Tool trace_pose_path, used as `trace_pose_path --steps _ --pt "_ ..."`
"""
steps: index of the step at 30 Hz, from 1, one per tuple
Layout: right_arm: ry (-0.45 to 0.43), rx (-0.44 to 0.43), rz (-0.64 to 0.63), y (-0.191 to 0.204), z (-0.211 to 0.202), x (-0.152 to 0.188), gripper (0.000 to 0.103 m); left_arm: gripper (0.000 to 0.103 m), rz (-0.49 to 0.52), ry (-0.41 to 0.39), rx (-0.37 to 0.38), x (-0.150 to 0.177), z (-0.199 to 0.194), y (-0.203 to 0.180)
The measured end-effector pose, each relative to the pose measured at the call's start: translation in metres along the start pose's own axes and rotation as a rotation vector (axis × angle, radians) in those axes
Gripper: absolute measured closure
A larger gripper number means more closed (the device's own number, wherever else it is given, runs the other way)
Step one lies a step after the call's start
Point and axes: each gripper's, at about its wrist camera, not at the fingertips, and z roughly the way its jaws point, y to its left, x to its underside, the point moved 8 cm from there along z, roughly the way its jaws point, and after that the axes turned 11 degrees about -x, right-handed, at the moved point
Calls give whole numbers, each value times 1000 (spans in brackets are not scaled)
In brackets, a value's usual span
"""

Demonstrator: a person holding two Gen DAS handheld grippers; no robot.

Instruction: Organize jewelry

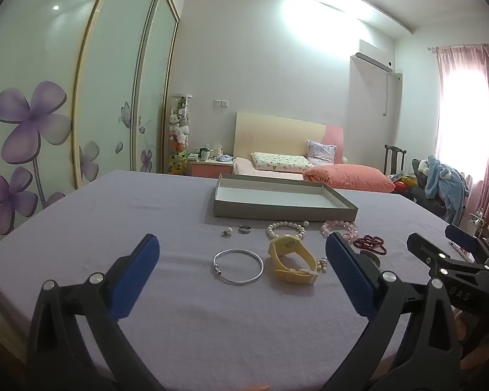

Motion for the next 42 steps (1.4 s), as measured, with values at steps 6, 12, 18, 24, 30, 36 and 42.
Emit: trace_pose_path --steps 6,12,18,24,30,36,42 --pt "0 -1 5 -1 1 1 2 4 3 7 4 4 1 0" --pt "2 -2 6 -2 1 1 2 4 5 9 2 5 7 2" --pt "4 -3 11 -3 2 2 2 4 6 14 -1 4 8 -2" --pt "5 -4 14 -3 2 2 2 4 8 16 -2 5 8 -3" --pt "7 -5 17 -4 2 2 2 4 9 17 -2 5 9 -3" --pt "8 -5 19 -4 2 1 2 4 9 21 -6 7 12 0" --pt "8 -6 22 -5 1 0 2 4 13 25 -17 13 18 1"
